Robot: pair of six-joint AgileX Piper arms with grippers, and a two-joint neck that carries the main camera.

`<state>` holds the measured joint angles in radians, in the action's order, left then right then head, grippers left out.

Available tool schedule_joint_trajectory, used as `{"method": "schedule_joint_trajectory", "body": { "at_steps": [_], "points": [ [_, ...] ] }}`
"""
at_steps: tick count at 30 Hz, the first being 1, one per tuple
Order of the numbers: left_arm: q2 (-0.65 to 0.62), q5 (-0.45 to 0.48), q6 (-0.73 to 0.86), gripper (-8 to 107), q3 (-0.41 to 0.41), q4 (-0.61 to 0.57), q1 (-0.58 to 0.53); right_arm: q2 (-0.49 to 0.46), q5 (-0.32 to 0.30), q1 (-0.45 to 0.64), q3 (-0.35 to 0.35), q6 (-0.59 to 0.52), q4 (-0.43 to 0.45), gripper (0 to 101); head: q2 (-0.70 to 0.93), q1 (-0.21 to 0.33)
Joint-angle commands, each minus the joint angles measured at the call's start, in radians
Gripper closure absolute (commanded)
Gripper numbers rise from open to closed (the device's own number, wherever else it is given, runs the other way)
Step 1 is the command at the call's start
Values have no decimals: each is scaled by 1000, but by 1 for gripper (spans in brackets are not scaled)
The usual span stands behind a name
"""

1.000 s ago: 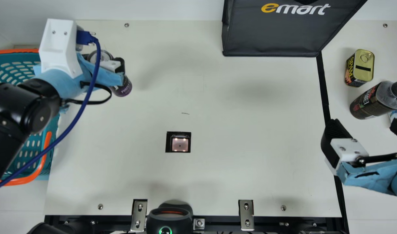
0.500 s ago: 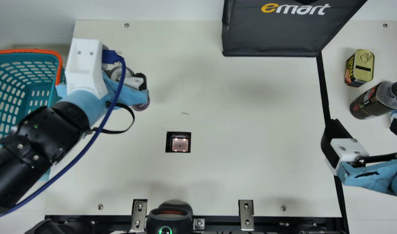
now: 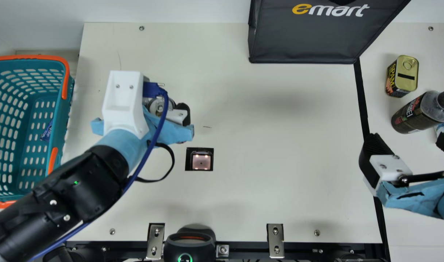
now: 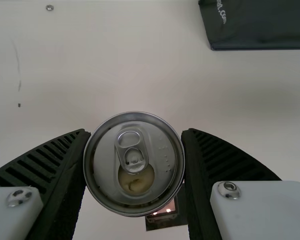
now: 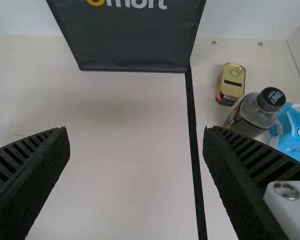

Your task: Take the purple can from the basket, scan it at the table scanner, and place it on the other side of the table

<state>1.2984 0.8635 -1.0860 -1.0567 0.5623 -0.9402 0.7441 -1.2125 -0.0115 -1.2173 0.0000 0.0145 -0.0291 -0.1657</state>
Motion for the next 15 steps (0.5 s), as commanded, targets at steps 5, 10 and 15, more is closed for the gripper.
{"method": "schedule_joint_trajectory", "body": {
  "at_steps": [5,10,15],
  "points": [
    [-13,32,-72,107,17,24,-94,0,0,0,0,0,0,6,2,27],
    [-22,60,-131,107,31,45,-168,0,0,0,0,0,0,6,2,27],
    [-23,90,-189,107,46,67,-242,0,-1,0,0,0,0,6,2,27]
  ]
}}
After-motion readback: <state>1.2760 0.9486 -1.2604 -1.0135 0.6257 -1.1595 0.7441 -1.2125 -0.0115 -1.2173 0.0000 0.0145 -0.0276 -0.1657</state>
